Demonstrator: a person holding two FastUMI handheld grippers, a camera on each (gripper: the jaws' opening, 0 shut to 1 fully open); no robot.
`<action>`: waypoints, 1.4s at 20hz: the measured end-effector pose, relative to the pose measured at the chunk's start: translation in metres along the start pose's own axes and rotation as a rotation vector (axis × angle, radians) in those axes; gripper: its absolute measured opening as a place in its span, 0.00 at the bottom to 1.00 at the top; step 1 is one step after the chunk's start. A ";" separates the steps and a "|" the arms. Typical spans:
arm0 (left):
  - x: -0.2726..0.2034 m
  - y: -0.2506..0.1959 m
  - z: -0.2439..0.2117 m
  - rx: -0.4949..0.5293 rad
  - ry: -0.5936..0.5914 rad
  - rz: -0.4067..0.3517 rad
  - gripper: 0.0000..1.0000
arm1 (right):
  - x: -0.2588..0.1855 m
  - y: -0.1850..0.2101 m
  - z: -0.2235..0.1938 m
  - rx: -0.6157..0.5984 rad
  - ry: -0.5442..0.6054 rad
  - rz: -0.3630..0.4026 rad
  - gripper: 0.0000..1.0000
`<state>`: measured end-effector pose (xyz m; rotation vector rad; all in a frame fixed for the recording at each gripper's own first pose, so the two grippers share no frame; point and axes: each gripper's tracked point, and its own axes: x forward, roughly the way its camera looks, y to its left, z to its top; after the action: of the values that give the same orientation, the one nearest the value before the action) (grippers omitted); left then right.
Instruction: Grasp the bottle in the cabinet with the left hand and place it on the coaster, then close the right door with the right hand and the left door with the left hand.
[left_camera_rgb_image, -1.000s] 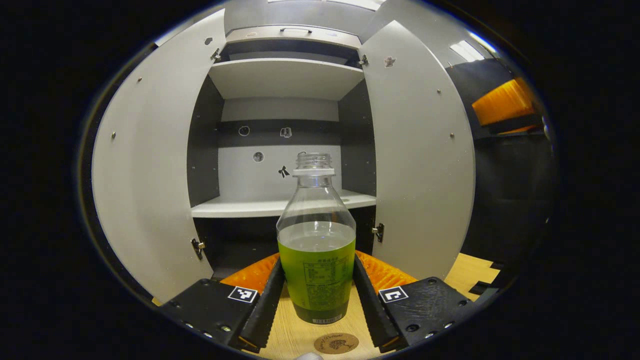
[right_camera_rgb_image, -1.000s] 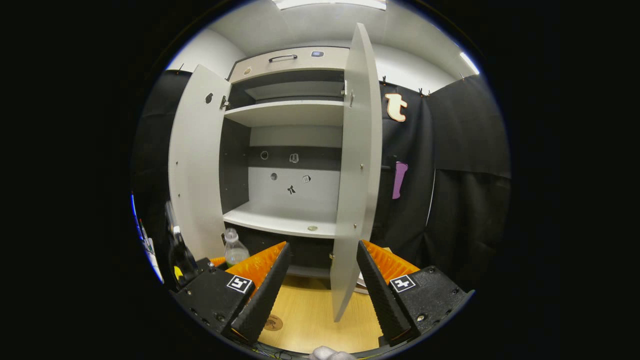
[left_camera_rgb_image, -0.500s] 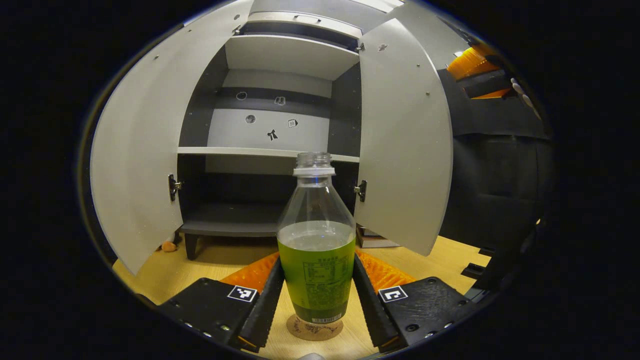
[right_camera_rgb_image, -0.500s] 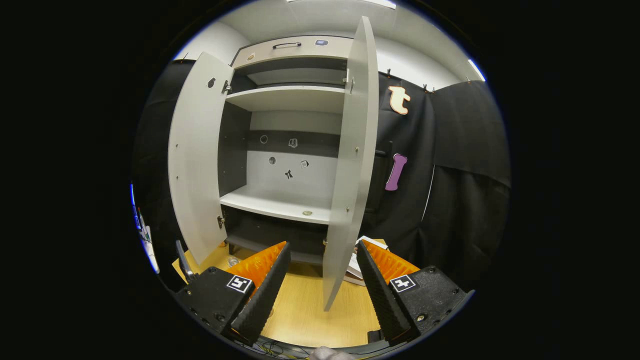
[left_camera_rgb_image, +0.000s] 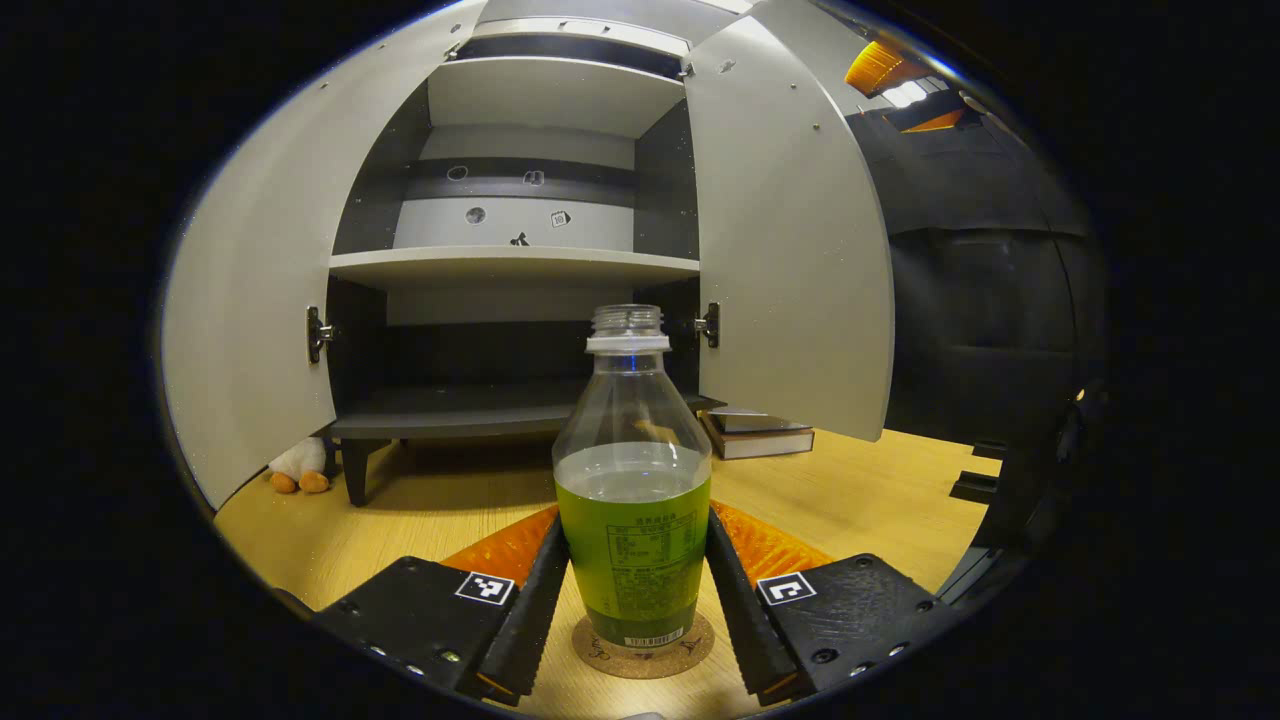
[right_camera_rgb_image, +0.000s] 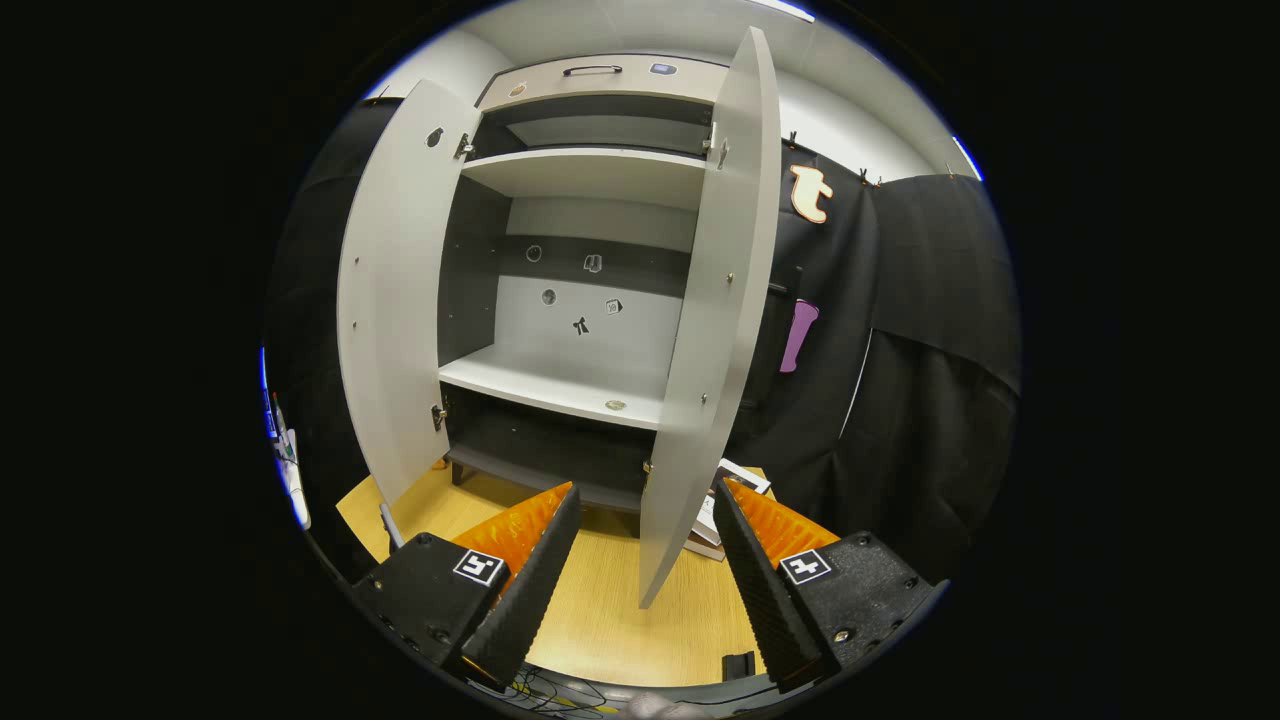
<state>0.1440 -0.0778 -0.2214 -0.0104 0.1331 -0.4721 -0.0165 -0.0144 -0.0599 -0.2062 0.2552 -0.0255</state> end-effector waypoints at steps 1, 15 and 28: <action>-0.003 0.001 -0.006 -0.010 0.015 0.004 0.73 | 0.001 0.000 -0.002 -0.005 0.005 0.000 0.83; -0.012 0.000 0.014 0.032 0.017 0.018 0.97 | -0.001 0.009 0.002 0.005 -0.009 0.004 0.82; -0.029 0.022 0.155 -0.025 -0.033 0.117 0.97 | -0.005 0.019 0.025 0.075 -0.095 0.022 0.82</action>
<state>0.1481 -0.0486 -0.0653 -0.0348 0.1070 -0.3536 -0.0150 0.0097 -0.0389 -0.1298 0.1611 -0.0038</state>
